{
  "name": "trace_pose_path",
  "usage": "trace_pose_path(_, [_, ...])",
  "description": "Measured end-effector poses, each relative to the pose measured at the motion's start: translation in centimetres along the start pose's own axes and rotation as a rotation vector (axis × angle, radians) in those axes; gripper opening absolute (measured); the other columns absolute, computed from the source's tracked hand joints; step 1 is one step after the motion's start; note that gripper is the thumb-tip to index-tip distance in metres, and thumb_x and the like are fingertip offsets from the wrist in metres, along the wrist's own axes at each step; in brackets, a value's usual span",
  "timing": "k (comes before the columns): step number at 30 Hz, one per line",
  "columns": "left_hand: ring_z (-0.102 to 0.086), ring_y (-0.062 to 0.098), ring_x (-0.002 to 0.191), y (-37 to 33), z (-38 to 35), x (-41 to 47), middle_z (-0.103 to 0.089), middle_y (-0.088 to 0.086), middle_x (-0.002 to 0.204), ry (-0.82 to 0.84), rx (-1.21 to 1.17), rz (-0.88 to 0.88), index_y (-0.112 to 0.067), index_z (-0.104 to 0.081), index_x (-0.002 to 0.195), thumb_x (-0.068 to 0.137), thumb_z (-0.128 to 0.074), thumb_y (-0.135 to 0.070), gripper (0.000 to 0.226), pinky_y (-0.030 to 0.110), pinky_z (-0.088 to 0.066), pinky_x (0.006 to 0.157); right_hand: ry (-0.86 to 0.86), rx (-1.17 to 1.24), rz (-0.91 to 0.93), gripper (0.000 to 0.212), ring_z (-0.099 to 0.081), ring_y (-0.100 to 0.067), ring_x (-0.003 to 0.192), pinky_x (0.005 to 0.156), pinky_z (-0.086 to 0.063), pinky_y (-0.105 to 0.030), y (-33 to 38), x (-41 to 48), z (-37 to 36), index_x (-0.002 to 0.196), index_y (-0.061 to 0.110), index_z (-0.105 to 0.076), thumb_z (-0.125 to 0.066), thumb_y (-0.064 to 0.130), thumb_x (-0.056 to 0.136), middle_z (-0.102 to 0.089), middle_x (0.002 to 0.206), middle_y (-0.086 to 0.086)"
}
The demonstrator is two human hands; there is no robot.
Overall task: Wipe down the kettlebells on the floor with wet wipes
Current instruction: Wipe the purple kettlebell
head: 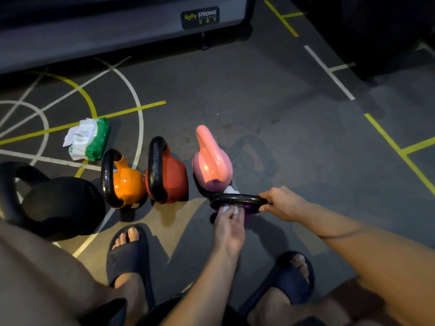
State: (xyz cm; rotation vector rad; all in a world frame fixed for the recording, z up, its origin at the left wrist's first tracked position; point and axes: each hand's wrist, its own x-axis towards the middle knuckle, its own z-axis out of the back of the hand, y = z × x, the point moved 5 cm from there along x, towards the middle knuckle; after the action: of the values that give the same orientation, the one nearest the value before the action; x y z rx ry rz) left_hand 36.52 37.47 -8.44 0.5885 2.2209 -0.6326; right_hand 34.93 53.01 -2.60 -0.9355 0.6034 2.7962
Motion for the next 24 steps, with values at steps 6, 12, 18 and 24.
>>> trace_pose_path(6, [-0.063,0.017,0.106,4.4,-1.3,-2.9,-0.070,0.007,0.114,0.032,0.203,0.052,-0.009,-0.061,0.128,0.102,-0.042,0.009,0.037,0.026,-0.050,0.099,0.008,-0.030,-0.002,0.019,-0.062,-0.022,0.091,0.079,-0.049,-0.032,0.0,-0.3,0.3,0.109,0.025,-0.070,-0.065,0.032,0.092,-0.072,0.097,-0.003])
trace_pose_path(12, [-0.063,0.016,0.098,0.0,0.0,-0.7,-0.050,0.020,0.149,-0.027,0.034,-0.051,-0.002,-0.056,0.134,0.101,-0.036,0.013,0.041,0.027,-0.052,0.094,-0.007,-0.005,-0.018,0.016,-0.062,-0.022,0.089,0.077,-0.048,-0.031,0.3,-0.4,0.0,0.106,0.027,-0.070,-0.064,0.030,0.092,-0.070,0.093,-0.002])
trace_pose_path(18, [-0.064,0.021,0.108,3.5,-0.6,-2.5,-0.066,0.015,0.125,0.011,0.138,0.041,-0.007,-0.059,0.128,0.102,-0.037,0.012,0.040,0.039,-0.041,0.115,-0.009,-0.042,-0.005,0.016,-0.064,-0.025,0.094,0.074,-0.044,-0.029,0.1,-0.5,0.2,0.106,0.023,-0.070,-0.062,0.029,0.092,-0.071,0.096,-0.004])
trace_pose_path(24, [-0.064,0.018,0.089,1.2,-0.2,-0.9,-0.062,0.014,0.098,0.023,0.106,0.031,-0.007,-0.060,0.099,0.100,-0.037,0.013,0.030,0.031,-0.054,0.094,0.011,-0.024,-0.043,0.017,-0.062,-0.026,0.095,0.076,-0.044,-0.029,0.5,-0.5,0.5,0.107,0.025,-0.071,-0.064,0.030,0.092,-0.070,0.098,-0.006])
